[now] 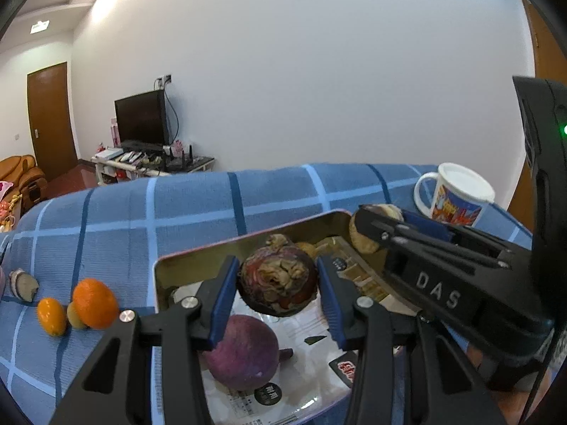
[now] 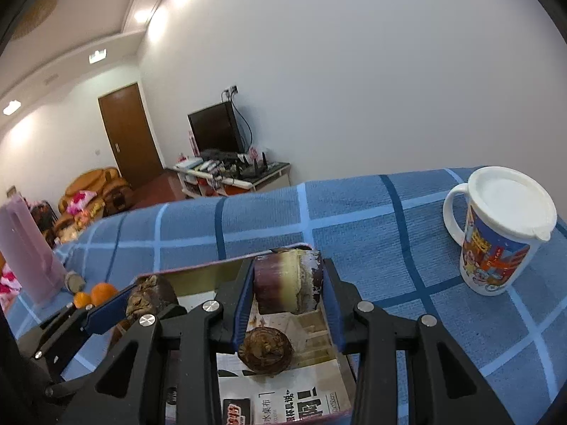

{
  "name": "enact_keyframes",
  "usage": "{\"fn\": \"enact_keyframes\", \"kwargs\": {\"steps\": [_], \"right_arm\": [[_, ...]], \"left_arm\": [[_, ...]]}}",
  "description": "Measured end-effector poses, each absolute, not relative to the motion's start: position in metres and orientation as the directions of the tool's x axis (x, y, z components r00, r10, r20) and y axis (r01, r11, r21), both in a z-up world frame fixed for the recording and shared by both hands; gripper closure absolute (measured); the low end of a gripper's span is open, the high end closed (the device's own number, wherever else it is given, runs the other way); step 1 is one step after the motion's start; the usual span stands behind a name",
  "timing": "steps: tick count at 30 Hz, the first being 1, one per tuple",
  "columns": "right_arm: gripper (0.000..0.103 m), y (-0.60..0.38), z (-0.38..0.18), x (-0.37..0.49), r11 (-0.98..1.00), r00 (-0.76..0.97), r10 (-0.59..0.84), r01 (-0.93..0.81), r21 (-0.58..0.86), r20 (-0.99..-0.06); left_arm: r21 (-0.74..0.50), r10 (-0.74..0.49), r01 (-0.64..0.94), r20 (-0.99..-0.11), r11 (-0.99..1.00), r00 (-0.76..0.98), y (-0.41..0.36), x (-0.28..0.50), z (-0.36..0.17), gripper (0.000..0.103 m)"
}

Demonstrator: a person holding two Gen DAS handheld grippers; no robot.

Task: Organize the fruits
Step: 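Carry mangosteen and taro piece over the pink tin and open both tools, then withdraw both tools from the tin back toward the remaining fruits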

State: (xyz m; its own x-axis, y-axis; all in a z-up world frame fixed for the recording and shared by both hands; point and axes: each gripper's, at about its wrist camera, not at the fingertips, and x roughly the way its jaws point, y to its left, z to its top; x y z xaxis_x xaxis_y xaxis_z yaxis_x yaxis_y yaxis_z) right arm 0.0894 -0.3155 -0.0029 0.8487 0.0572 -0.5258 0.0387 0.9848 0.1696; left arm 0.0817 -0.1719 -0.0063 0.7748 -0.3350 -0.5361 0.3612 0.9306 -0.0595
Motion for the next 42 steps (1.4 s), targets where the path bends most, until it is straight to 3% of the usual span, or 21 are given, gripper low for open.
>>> {"fn": "enact_keyframes", "kwargs": {"steps": [6, 20, 23, 25, 27, 30, 32, 39, 42], "right_arm": [[0.064, -0.310, -0.013, 0.100, 0.990, 0.818, 0.053, 0.030, 0.135, -0.573], [0.064, -0.317, -0.029, 0.110, 0.975, 0.777, 0.125, 0.019, 0.222, -0.617], [0.058, -0.314, -0.029, 0.109, 0.977, 0.774, 0.116, 0.024, 0.212, -0.622], [0.053, -0.314, -0.026, 0.106, 0.973, 0.783, 0.127, 0.021, 0.230, -0.609], [0.044, -0.316, -0.019, 0.100, 0.970, 0.810, 0.119, 0.029, 0.242, -0.574], [0.027, -0.324, -0.007, 0.087, 0.965, 0.864, 0.072, 0.067, 0.254, -0.499], [0.023, -0.327, -0.003, 0.082, 0.962, 0.882, 0.056, 0.079, 0.263, -0.469], [0.022, -0.324, -0.002, 0.081, 0.963, 0.893, 0.024, 0.101, 0.251, -0.449], [0.022, -0.320, 0.001, 0.071, 0.971, 0.918, -0.006, 0.099, 0.216, -0.396]], "left_arm": [[-0.064, -0.311, 0.340, -0.588, 0.938, 0.747, -0.173, 0.091, -0.016, 0.056], [-0.025, -0.259, 0.316, -0.634, 0.949, 0.729, -0.182, 0.099, -0.024, 0.056], [-0.012, -0.240, 0.301, -0.635, 0.953, 0.734, -0.183, 0.098, -0.024, 0.054], [-0.006, -0.229, 0.288, -0.624, 0.957, 0.747, -0.183, 0.096, -0.022, 0.039], [0.002, -0.215, 0.271, -0.605, 0.962, 0.767, -0.182, 0.093, -0.020, 0.014], [-0.007, -0.230, 0.272, -0.555, 0.962, 0.800, -0.176, 0.083, -0.013, 0.000], [-0.001, -0.236, 0.276, -0.522, 0.961, 0.819, -0.174, 0.076, -0.008, 0.000], [0.007, -0.226, 0.260, -0.468, 0.966, 0.854, -0.161, 0.064, 0.002, 0.000], [0.028, -0.211, 0.245, -0.422, 0.969, 0.882, -0.151, 0.057, 0.008, 0.000]]}}
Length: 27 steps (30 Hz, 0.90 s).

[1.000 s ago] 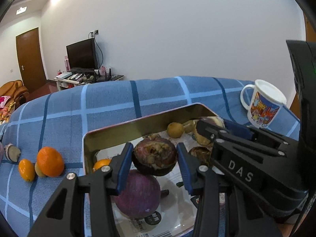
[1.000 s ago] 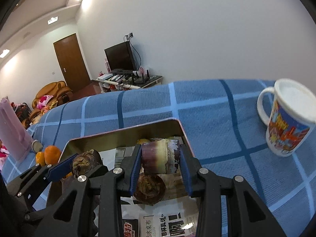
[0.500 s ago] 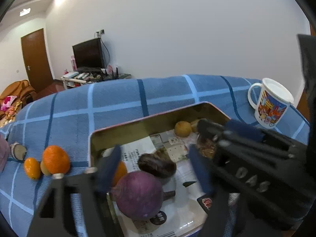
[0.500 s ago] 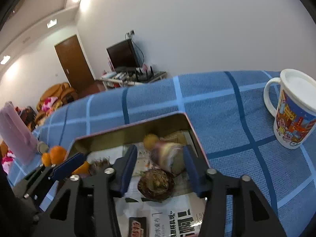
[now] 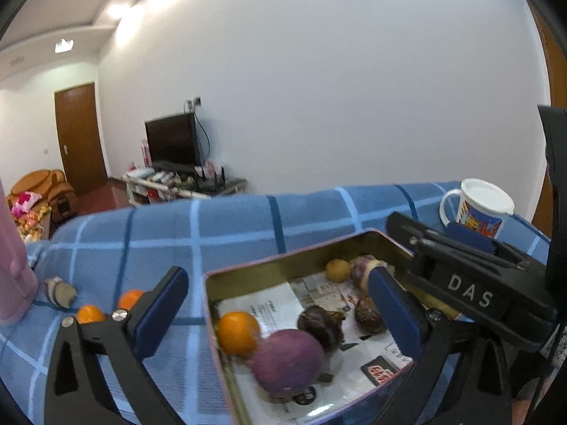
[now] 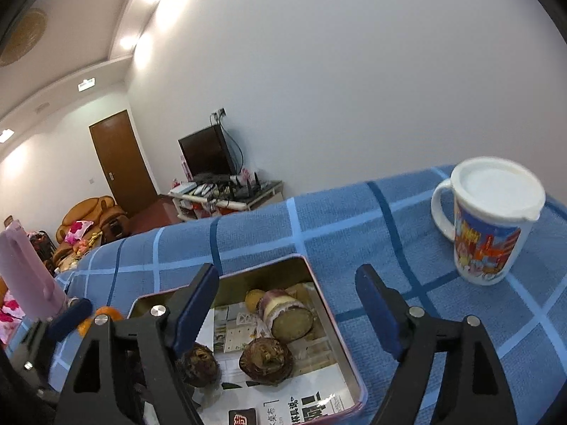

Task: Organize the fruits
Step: 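Withdraw both tools from the tin back toward the remaining fruits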

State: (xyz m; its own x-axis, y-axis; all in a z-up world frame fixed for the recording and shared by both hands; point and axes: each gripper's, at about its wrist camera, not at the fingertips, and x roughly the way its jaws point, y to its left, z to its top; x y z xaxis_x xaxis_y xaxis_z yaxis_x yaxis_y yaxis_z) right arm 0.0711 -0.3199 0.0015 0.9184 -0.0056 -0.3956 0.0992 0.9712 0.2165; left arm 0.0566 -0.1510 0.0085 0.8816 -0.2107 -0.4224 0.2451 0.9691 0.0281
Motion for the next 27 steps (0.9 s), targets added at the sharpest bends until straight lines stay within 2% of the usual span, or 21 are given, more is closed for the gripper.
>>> {"fn": "enact_keyframes", "kwargs": {"steps": [3, 9, 18, 27], "right_arm": [[0.022, -0.316, 0.005, 0.060, 0.977, 0.938, -0.039, 0.108, 0.185, -0.344], [0.022, -0.310, 0.007, 0.051, 0.979, 0.951, -0.052, 0.109, 0.171, -0.305], [0.022, -0.298, 0.007, 0.045, 0.982, 0.947, -0.076, 0.125, 0.140, -0.312], [0.022, -0.297, 0.007, 0.040, 0.972, 0.938, -0.133, 0.186, 0.140, -0.321]], "left_arm": [[0.081, -0.161, 0.206, -0.378, 0.975, 0.912, -0.143, 0.051, 0.013, 0.000], [0.156, -0.086, 0.139, -0.304, 0.978, 0.949, -0.130, 0.047, 0.014, 0.000], [0.162, -0.066, 0.126, -0.330, 0.979, 0.942, -0.117, 0.046, 0.007, 0.000], [0.110, -0.087, 0.136, -0.370, 0.985, 0.925, -0.101, 0.044, 0.003, 0.000]]}}
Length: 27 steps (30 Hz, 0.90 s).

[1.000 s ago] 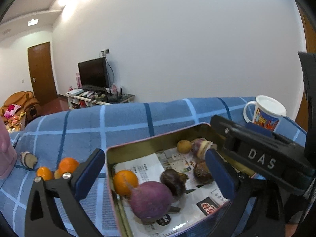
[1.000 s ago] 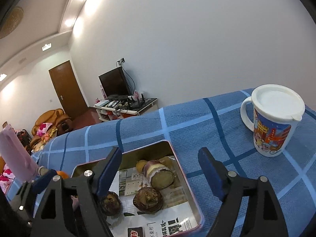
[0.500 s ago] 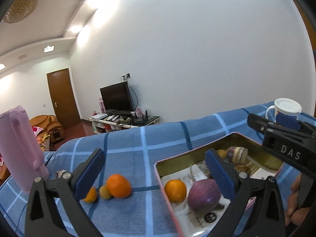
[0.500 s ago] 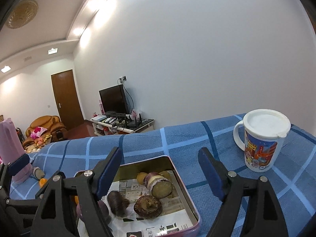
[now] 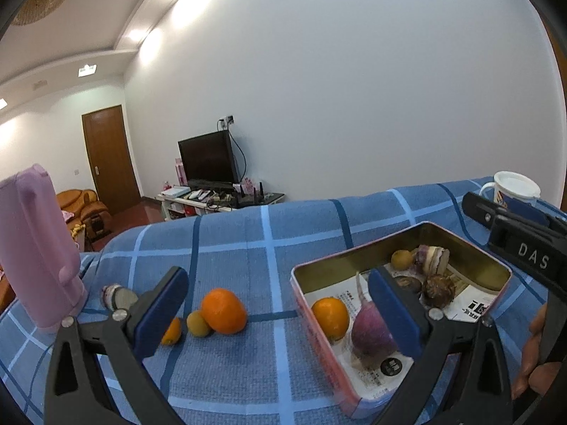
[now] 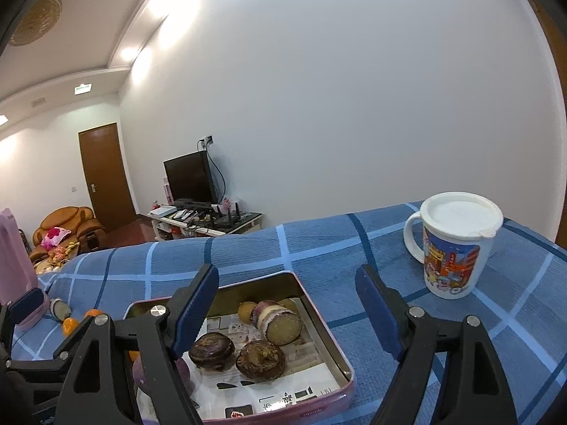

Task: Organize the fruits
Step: 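Withdraw both tools from the tin back toward the remaining fruits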

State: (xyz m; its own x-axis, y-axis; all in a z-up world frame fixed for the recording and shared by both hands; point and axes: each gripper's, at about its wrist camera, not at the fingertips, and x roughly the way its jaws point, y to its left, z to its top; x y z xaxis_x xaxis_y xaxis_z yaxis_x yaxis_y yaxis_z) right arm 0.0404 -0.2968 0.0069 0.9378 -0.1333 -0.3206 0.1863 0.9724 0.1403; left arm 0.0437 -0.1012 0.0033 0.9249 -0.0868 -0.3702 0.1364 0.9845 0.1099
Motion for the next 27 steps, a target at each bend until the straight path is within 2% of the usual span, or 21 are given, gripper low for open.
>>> {"fn": "enact_keyframes", "kwargs": {"steps": [27], "right_arm": [[0.022, -0.231, 0.009, 0.008, 0.975, 0.933, -0.141, 0.188, 0.115, -0.333]], "left_arm": [[0.040, -0.069, 0.096, -0.440, 0.995, 0.896, -0.042, 0.043, -0.003, 0.000]]}}
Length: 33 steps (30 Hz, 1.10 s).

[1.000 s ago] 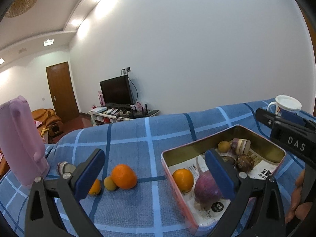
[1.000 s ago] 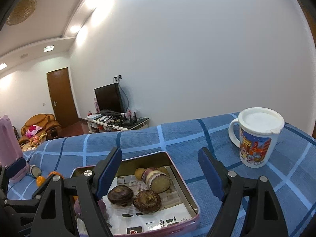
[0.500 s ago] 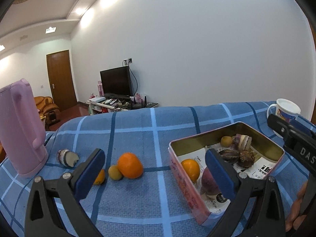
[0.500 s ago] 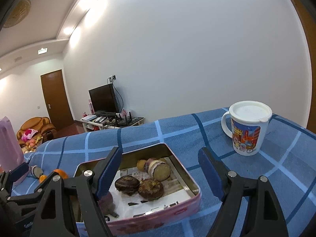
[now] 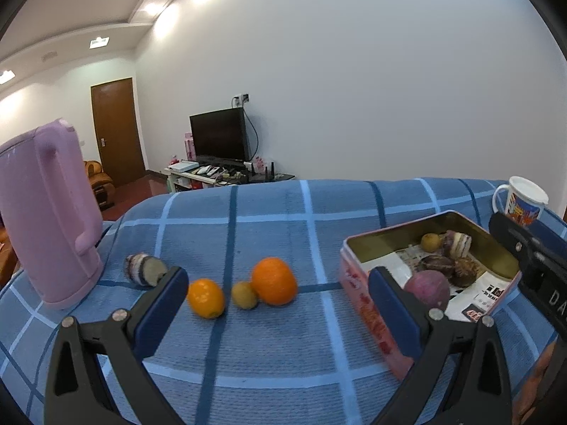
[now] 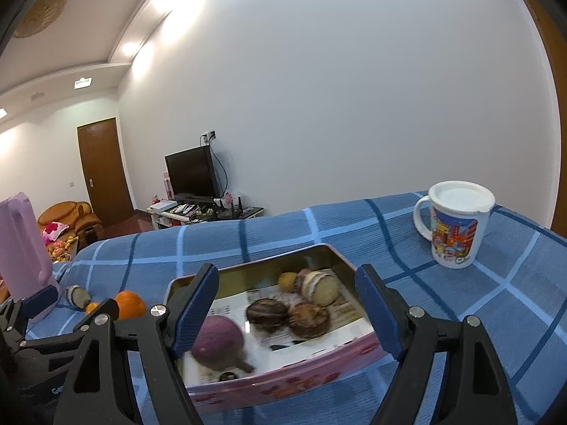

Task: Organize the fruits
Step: 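Withdraw both tools from the tin back toward the remaining fruits, then grasp an orange with the right tool while the left tool grasps another orange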

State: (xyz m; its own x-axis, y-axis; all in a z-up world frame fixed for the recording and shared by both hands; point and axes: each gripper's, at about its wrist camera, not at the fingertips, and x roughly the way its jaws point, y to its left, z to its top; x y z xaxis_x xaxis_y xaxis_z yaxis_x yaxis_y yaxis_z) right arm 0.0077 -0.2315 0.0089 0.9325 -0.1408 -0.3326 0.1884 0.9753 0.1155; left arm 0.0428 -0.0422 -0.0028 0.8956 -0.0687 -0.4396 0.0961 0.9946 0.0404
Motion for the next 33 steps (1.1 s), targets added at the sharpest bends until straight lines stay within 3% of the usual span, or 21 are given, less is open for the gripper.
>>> {"fn": "enact_keyframes", "kwargs": {"steps": [11, 22, 29, 33], "right_arm": [[0.022, -0.178, 0.008, 0.016, 0.989, 0.937, -0.082, 0.118, 0.086, -0.341], [0.024, -0.123, 0.002, 0.042, 0.999, 0.912, 0.011, 0.009, 0.047, -0.410], [0.053, -0.086, -0.011, 0.078, 0.993, 0.836, 0.116, -0.097, 0.064, -0.537], [0.058, -0.075, -0.019, 0.099, 0.985, 0.790, 0.172, -0.139, 0.101, -0.589]], "left_arm": [[0.082, -0.005, 0.049, -0.462, 0.995, 0.887, -0.001, 0.050, -0.007, 0.000], [0.098, 0.128, -0.087, -0.576, 0.991, 0.807, 0.083, 0.080, -0.022, 0.000], [0.097, 0.198, -0.177, -0.621, 0.979, 0.758, 0.110, 0.089, -0.030, 0.000], [0.098, 0.196, -0.174, -0.629, 0.980, 0.752, 0.109, 0.092, -0.031, 0.000]]}}
